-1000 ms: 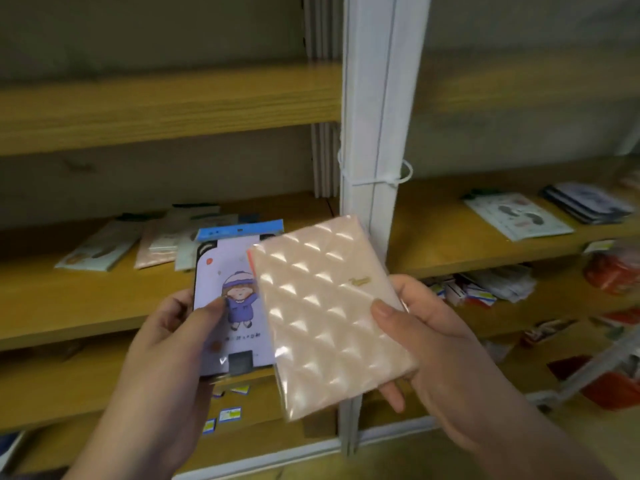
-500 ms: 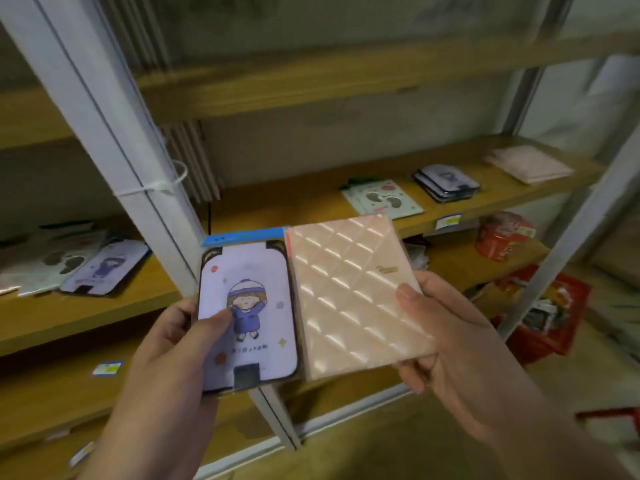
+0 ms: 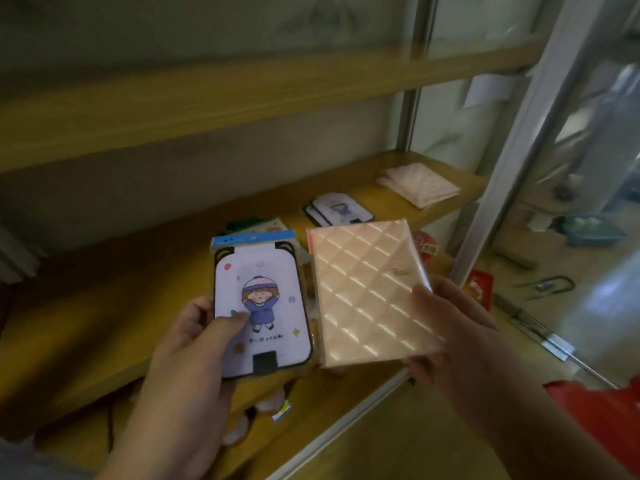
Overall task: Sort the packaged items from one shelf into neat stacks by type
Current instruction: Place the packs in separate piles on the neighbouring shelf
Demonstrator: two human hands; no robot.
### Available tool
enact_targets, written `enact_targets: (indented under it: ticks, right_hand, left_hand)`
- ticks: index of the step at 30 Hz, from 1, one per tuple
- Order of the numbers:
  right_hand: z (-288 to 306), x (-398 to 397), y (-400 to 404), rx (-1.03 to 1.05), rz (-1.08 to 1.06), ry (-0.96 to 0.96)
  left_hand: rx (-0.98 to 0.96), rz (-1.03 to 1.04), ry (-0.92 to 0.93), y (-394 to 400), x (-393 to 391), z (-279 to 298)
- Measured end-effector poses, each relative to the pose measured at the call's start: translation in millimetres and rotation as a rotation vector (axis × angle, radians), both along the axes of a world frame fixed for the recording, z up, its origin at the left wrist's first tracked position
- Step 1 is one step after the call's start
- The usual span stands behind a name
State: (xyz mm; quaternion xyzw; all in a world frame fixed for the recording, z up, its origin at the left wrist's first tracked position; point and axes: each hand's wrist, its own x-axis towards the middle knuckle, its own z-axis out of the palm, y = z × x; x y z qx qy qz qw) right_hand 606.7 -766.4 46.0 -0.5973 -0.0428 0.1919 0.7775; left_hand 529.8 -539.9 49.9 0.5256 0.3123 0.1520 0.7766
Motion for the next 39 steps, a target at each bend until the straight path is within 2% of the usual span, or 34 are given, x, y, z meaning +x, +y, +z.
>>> enact_targets:
  ticks: [5, 8, 14, 17, 22, 26, 30, 36, 39]
  right_hand:
    - [-1, 79, -18, -0.003, -0.09, -0.006]
    - [-3, 117, -27, 0.043, -0.102, -0.024]
    - [-13, 175, -36, 0.043, -0.058, 0.007]
    - [-17, 205, -43, -0.025, -0.065, 0.058]
    - [-17, 257, -67, -0.162, 0.017, 0.12]
    - [-12, 300, -93, -0.204, 0.202, 0.027]
    - [-17, 343, -108, -0.335, 0.237, -0.084]
    - [-23, 412, -100, -0.519, 0.165, -0.305]
    - [-23, 439, -87, -0.559, 0.253, -0.367]
  left_hand:
    - [-0.018, -0.071, -0.01, -7, 103, -2]
    - [0.064, -0.104, -0.026, -13, 159, -3]
    - [0.428, -0.063, -0.02, -20, 255, -21]
    - [0.709, -0.064, 0.093, -23, 286, -26]
    - [1.026, -0.052, 0.259, -39, 302, -34]
    - [1.197, -0.053, 0.429, -50, 299, -34]
    - [1.291, 0.001, 0.399, -74, 295, -31]
    - [1.333, 0.069, 0.432, -108, 288, -28]
    - [1.309, 0.103, 0.441, -121, 283, -23]
